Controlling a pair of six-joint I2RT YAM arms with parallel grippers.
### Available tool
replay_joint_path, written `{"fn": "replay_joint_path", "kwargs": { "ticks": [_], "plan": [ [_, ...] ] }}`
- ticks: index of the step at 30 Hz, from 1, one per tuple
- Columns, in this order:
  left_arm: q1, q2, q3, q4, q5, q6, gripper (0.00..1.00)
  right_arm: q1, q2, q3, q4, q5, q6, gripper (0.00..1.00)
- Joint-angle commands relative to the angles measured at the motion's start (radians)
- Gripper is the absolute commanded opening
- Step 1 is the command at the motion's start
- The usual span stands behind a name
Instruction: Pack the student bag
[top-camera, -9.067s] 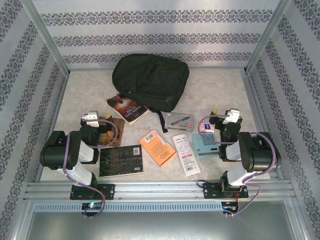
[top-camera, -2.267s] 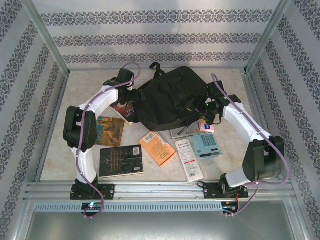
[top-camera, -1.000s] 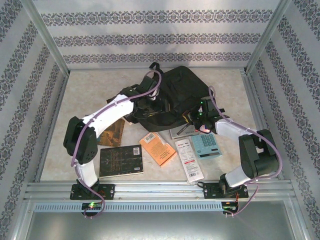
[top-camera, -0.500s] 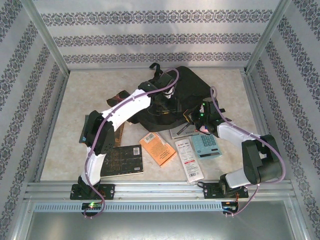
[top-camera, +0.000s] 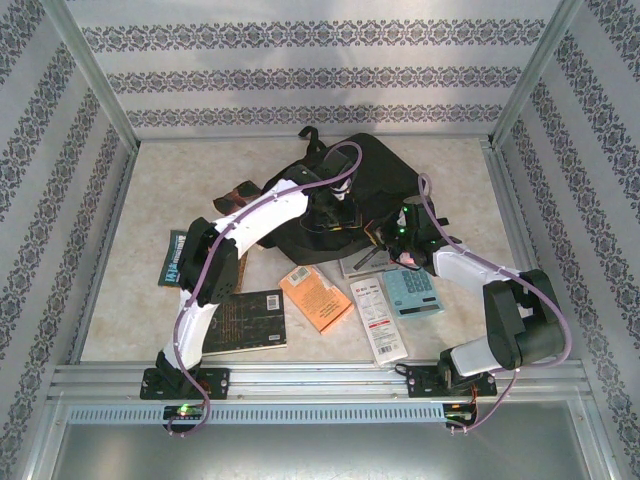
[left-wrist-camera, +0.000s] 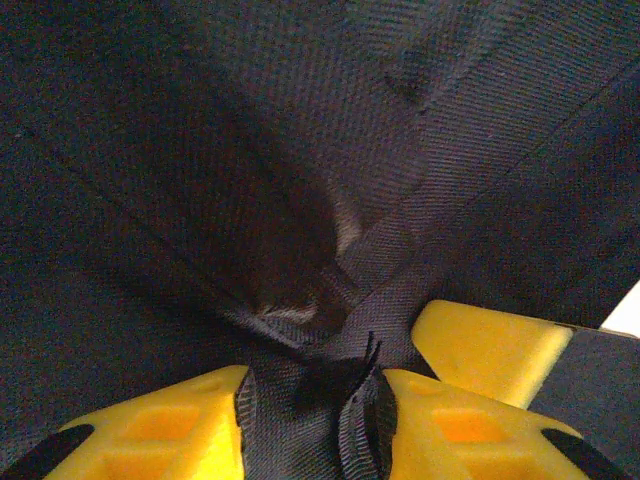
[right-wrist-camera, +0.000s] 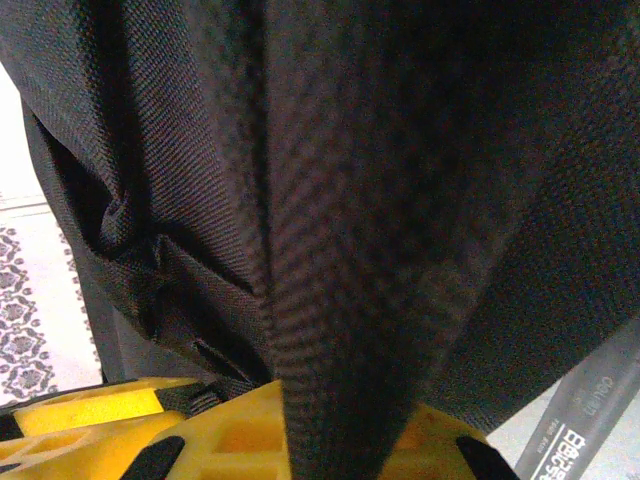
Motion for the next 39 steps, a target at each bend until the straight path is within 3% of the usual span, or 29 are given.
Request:
{"fn": "replay_joint_path", "kwargs": {
  "ticks": [1,14,19,23,31,39],
  "plan": [
    [-0.008,0.026,0.021,0.02,0.018,-0.012,0.38,0.015,-0.027,0.0,0.047,-0.018,-0.037,0.0],
    [-0.02,0.074,0.016,0.014,0.016,-0.002,0.39,0.026,-0.012,0.007,0.052,-0.015,-0.037,0.0],
    [-0.02,0.086,0.031,0.024,0.02,-0.007,0.15,0.033,0.001,0.007,0.051,0.001,-0.037,0.0],
    [-0.017,0.065,0.041,0.032,0.008,-0.01,0.08,0.034,0.01,0.004,0.049,0.013,-0.043,0.0],
    [-0.003,-0.018,0.024,-0.013,-0.095,0.04,0.0,0.019,0.009,-0.009,0.032,0.04,-0.068,0.0],
    [0.005,-0.128,-0.054,-0.014,-0.147,0.054,0.0,0.0,0.014,-0.021,0.028,0.068,-0.062,0.0]
  ]
}}
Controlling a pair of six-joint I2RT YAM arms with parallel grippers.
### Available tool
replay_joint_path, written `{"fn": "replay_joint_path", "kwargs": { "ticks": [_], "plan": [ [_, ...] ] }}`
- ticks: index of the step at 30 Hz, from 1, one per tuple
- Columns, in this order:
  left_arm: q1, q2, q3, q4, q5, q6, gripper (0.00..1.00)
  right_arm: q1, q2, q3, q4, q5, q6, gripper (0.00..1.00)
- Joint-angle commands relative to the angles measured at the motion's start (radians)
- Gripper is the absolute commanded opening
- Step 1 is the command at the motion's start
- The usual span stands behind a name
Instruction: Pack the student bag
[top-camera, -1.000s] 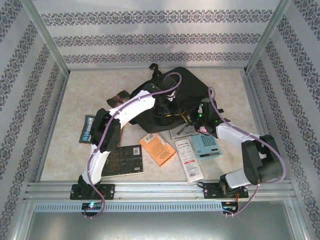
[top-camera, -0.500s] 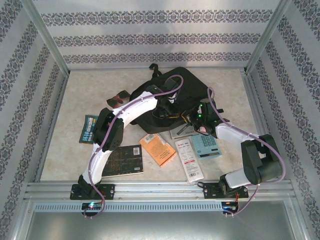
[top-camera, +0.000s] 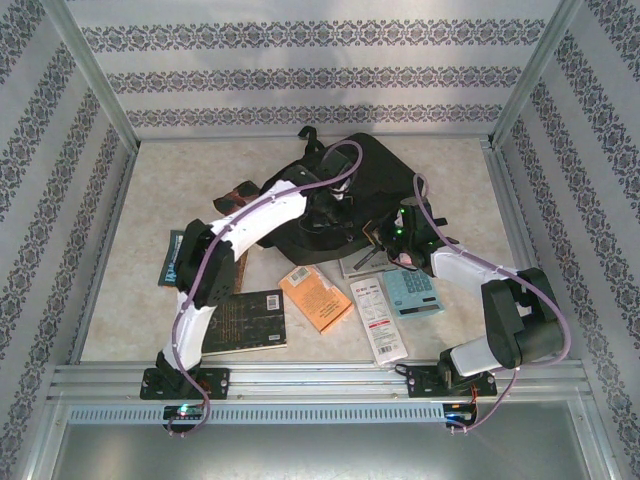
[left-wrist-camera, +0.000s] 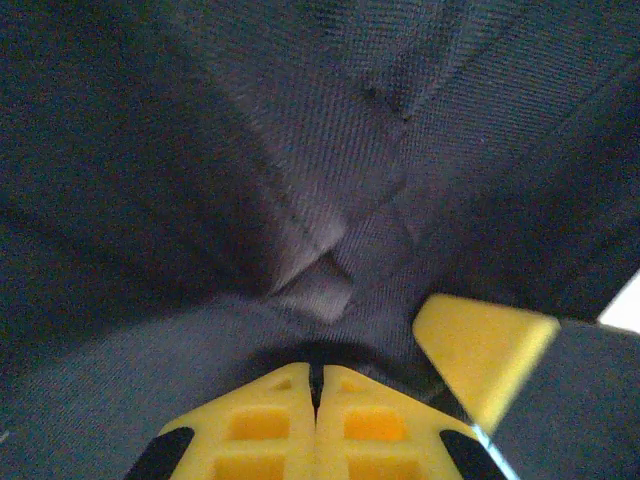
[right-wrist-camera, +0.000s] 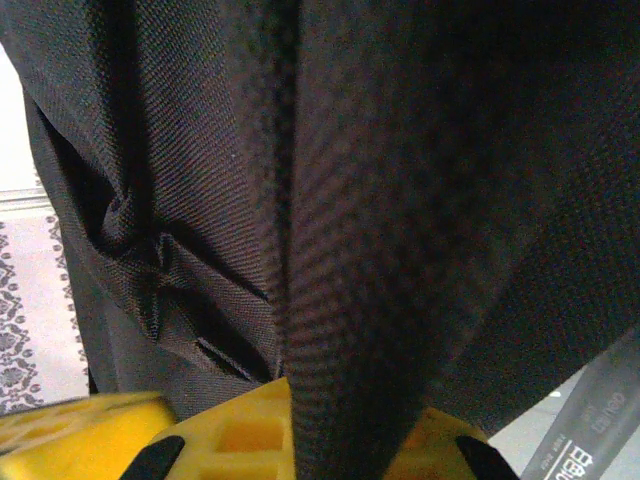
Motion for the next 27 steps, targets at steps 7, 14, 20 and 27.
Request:
{"fn": "replay_joint_path", "kwargs": {
  "ticks": [7,14,20,27],
  "plan": [
    [0.009,-0.152,-0.125,-0.004,-0.082,0.021,0.0,-0.022,0.017,-0.008,0.001,0.049,-0.035,0.0],
    [0.016,-0.231,-0.254,0.027,-0.093,0.019,0.0,-0.036,0.028,0.005,-0.003,0.043,-0.044,0.0],
    [0.037,-0.317,-0.377,0.053,-0.108,0.007,0.0,-0.06,0.042,0.029,-0.023,0.026,-0.072,0.0],
    [0.094,-0.431,-0.488,0.067,-0.135,-0.008,0.0,-0.113,0.107,0.109,-0.103,-0.016,-0.131,0.0]
  ]
}}
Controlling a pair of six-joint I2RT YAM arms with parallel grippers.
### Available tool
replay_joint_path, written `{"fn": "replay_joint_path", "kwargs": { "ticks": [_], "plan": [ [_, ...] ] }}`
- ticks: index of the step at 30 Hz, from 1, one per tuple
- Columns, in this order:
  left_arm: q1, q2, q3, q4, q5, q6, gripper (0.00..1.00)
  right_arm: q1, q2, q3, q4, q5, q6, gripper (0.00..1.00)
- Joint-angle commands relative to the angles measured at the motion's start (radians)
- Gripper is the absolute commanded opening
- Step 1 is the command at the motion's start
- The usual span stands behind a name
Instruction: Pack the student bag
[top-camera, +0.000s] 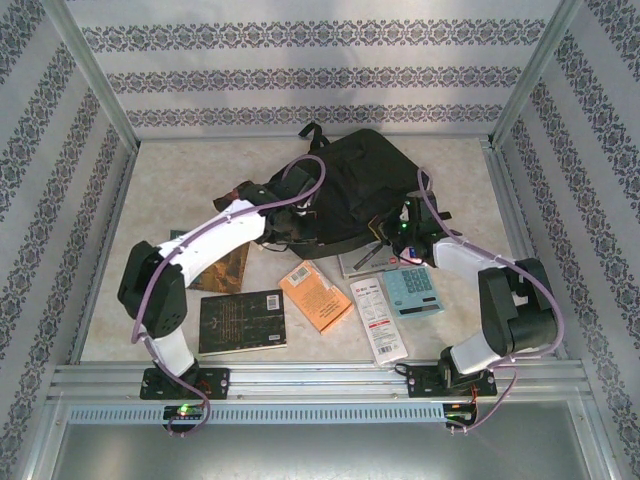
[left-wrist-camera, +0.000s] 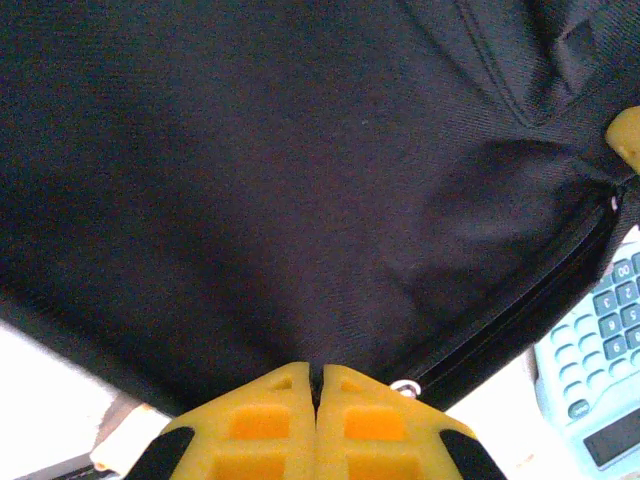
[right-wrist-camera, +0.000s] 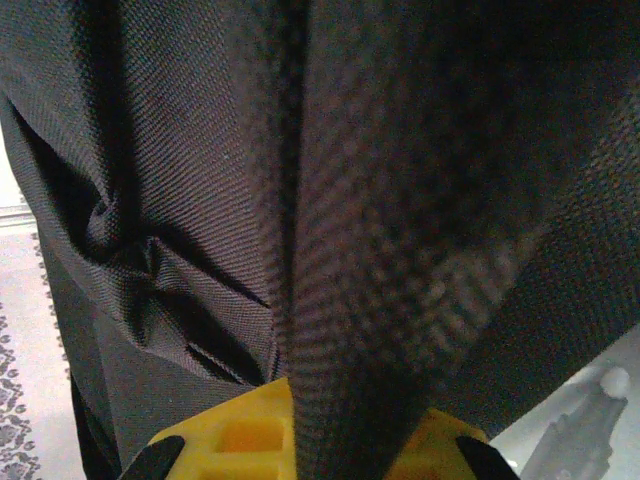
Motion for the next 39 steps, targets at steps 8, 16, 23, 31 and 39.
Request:
{"fn": "replay_joint_path", "kwargs": {
  "ticks": [8,16,23,31,39],
  "plan": [
    [0.088,-0.19,-0.046,-0.031,-0.061,0.039,0.0,-0.061,0.143,0.254,-0.259,0.006,-0.187,0.0],
    [0.08,-0.193,-0.039,0.056,0.058,-0.004,0.0,-0.058,0.121,0.394,-0.503,0.078,-0.12,0.54],
    [0.077,-0.154,0.026,0.058,0.045,-0.011,0.0,0.025,-0.009,0.326,-0.587,0.06,0.073,0.57],
    [0.061,-0.148,0.054,0.048,0.038,-0.023,0.0,0.211,-0.002,0.38,-0.518,0.035,0.269,0.67],
    [0.045,-0.163,0.055,0.036,0.02,-0.029,0.0,0.296,0.094,0.497,-0.485,0.034,0.355,0.67]
  ]
}}
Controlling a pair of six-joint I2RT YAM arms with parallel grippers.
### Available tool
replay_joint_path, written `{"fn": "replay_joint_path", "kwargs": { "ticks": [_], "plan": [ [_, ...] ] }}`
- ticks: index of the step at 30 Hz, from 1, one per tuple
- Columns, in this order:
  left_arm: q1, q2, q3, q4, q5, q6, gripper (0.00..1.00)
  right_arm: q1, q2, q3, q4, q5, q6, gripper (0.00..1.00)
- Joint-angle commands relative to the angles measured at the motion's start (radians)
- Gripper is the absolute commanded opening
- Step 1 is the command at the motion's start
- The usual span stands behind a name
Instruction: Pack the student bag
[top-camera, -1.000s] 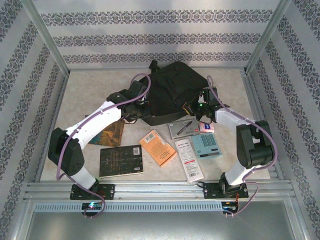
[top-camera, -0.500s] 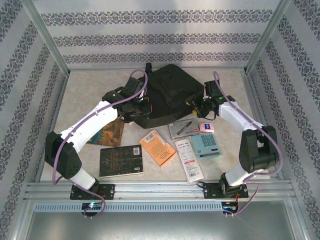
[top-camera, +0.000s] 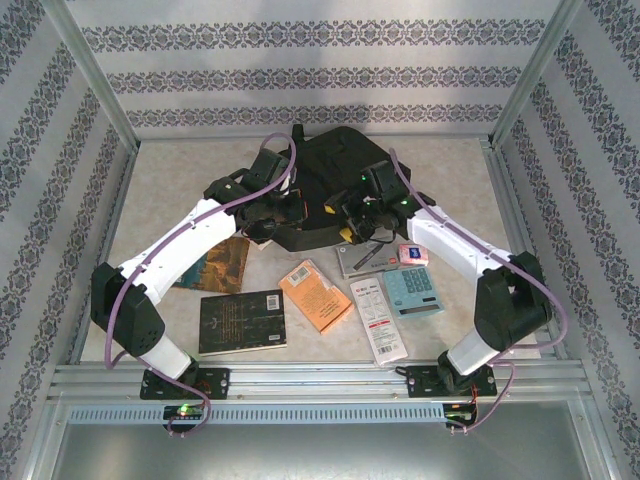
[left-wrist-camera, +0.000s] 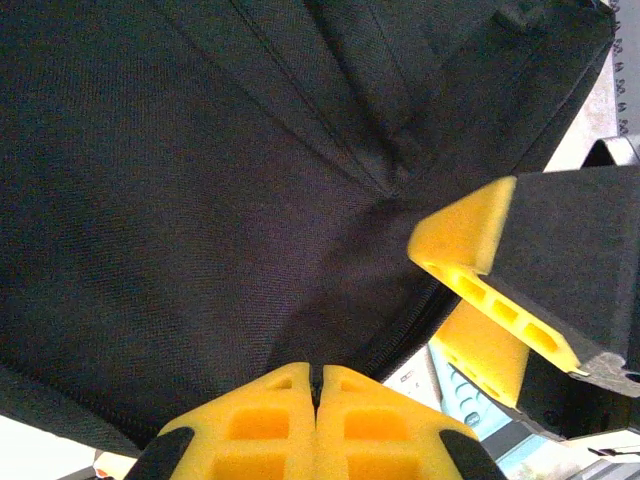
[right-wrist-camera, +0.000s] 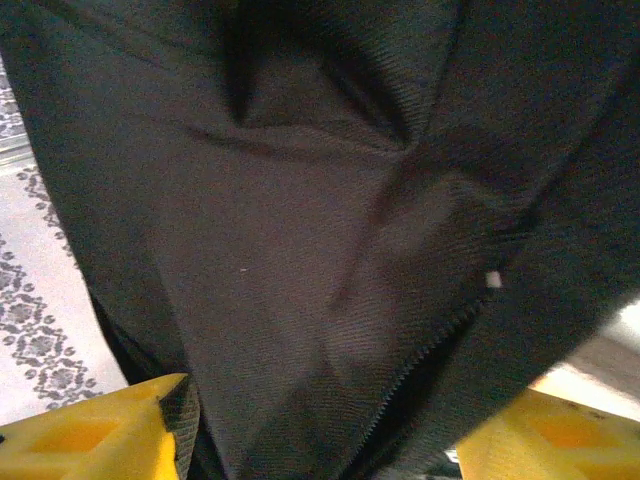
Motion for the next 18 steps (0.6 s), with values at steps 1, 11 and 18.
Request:
{"fn": "replay_joint_path", "kwargs": {
  "ticks": [1,11,18],
  "plan": [
    [-0.013,-0.018,0.027,0.001,-0.018,-0.02,0.0,0.028,0.043,0.056,0.019,-0.005,0.059,0.67],
    [-0.013,-0.071,-0.03,0.02,-0.049,-0.033,0.0,0.094,0.118,0.119,-0.068,0.022,0.01,0.54],
    [-0.013,-0.133,-0.065,0.004,-0.083,-0.018,0.0,0.086,0.151,0.202,-0.18,0.061,-0.211,0.09]
  ]
}}
